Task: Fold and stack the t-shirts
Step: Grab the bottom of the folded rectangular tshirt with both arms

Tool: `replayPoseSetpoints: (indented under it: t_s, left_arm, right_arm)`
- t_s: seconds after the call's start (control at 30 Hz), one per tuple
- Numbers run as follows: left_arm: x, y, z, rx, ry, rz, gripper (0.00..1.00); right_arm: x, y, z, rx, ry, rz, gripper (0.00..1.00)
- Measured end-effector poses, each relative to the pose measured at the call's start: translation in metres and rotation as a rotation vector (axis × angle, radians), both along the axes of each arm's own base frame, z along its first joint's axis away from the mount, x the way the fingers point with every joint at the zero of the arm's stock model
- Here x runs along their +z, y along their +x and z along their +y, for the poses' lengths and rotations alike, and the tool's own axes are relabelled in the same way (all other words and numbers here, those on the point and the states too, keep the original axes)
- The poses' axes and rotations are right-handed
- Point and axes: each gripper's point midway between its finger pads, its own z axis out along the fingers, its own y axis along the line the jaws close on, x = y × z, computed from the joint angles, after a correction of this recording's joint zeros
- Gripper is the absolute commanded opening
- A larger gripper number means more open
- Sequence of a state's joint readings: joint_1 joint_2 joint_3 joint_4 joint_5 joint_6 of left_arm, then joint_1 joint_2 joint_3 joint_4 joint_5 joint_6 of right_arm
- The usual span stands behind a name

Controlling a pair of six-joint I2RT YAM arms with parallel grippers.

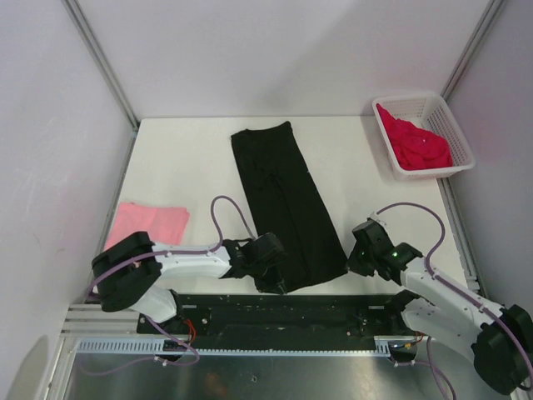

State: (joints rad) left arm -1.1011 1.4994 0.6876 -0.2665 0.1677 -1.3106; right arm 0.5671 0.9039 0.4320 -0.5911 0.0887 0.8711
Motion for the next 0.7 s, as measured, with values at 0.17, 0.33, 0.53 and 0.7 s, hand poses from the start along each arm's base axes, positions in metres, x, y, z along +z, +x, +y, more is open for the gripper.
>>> replayPoseSetpoints:
  t_s: [0.17, 0.33, 0.53, 0.7]
  left_arm:
    - [0.01, -0.011, 0.004, -0.018, -0.031, -0.013, 0.0]
    - [0.024, -0.014, 0.003, -0.024, -0.064, -0.04, 0.0]
    - [0.029, 0.004, 0.008, 0.027, -0.068, -0.077, 0.0]
    - [0.029, 0.04, 0.015, 0.102, -0.048, -0.104, 0.0]
  right_arm:
    - [0.01, -0.015, 0.014, 0.046, 0.037, -0.02, 0.0]
    - [0.013, -0.026, 0.02, 0.073, 0.038, -0.022, 0.01]
    - [0.029, -0.006, 0.025, 0.058, 0.008, -0.038, 0.0]
    - [0.046, 0.038, 0.037, 0.042, -0.009, -0.065, 0.0]
